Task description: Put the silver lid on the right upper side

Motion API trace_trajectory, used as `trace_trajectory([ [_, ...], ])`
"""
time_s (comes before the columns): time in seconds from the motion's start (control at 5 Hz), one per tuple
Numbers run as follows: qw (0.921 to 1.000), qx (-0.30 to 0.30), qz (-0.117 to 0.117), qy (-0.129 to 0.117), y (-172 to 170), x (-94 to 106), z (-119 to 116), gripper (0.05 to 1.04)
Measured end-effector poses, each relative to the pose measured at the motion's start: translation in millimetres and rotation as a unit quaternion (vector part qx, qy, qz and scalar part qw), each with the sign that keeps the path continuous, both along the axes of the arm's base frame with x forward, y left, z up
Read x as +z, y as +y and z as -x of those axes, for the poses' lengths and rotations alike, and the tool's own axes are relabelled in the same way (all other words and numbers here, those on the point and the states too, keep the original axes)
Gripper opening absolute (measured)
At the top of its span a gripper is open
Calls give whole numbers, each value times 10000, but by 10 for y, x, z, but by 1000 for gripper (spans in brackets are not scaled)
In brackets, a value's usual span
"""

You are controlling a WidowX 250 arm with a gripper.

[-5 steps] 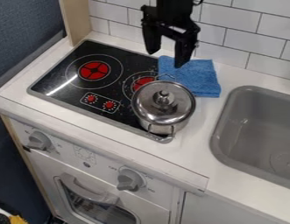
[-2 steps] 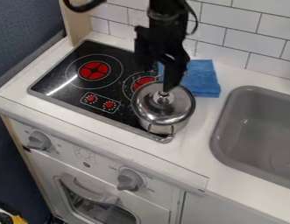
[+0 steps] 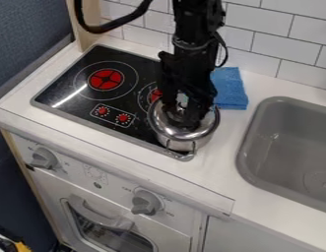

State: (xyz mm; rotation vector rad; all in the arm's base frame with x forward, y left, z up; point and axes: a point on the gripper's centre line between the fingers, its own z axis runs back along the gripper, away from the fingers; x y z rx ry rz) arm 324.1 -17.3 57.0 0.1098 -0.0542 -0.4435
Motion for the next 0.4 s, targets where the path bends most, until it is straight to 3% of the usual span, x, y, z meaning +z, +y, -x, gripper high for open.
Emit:
trace_trajectory([
  [0.2, 9989, 139, -349, -288, -20, 13, -5, 794],
  [0.4, 9977, 270, -407, -460, 8, 24, -22, 508],
])
